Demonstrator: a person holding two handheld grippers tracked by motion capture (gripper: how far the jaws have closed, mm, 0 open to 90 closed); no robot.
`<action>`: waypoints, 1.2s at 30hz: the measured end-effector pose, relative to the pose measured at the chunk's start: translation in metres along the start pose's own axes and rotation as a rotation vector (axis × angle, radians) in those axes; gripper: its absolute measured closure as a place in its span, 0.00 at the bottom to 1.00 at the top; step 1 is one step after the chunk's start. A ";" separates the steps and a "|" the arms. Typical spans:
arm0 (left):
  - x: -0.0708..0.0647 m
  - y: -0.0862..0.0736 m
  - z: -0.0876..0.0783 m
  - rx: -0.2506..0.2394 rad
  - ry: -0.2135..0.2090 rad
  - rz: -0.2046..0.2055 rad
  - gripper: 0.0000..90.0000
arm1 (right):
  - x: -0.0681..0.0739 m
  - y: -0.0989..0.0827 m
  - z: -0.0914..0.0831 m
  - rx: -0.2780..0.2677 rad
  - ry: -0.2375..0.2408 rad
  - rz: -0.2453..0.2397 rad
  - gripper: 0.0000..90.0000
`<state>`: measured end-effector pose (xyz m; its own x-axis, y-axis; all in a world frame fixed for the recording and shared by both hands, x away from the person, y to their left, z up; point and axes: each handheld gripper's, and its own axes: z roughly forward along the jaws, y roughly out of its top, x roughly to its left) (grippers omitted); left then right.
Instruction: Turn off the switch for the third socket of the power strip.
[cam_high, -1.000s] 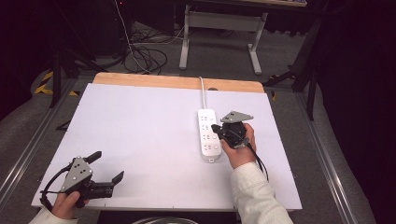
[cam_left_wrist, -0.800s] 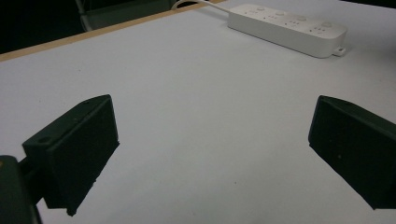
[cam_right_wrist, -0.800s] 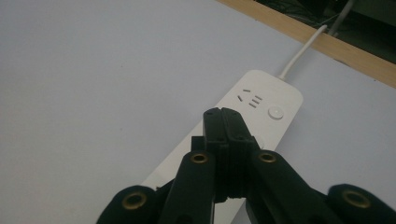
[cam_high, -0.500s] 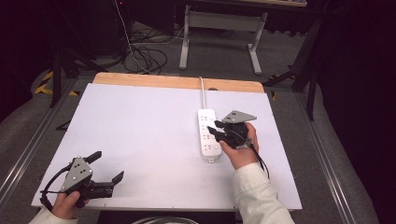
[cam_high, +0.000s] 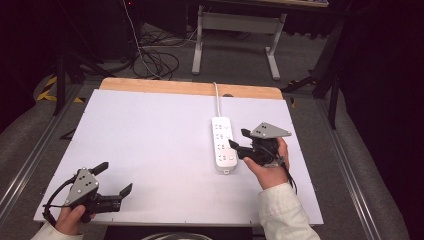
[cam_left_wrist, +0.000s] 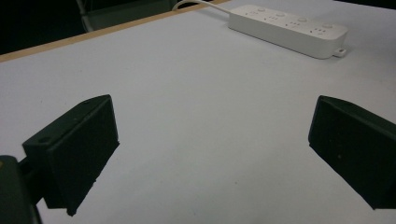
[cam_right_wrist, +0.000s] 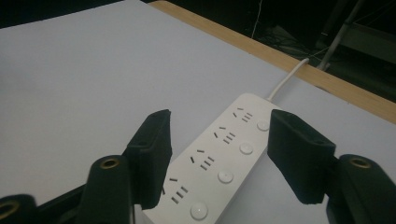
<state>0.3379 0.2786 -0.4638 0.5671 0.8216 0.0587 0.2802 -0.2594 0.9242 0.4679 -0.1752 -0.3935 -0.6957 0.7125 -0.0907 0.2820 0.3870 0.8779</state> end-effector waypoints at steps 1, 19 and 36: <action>0.000 0.000 0.000 0.000 0.000 0.000 0.02 | 0.000 -0.001 -0.003 0.000 0.002 0.000 0.43; 0.000 0.000 0.000 0.001 0.005 -0.002 0.02 | -0.001 -0.037 -0.052 -0.047 0.061 0.067 0.29; 0.000 0.000 0.000 0.002 0.006 -0.003 0.02 | 0.007 -0.088 -0.055 0.030 0.121 0.034 0.24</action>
<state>0.3377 0.2788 -0.4641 0.5614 0.8255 0.0579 0.2836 -0.2576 0.9237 0.4016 -0.2363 -0.4452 -0.7596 0.6504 -0.0026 0.3251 0.3830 0.8647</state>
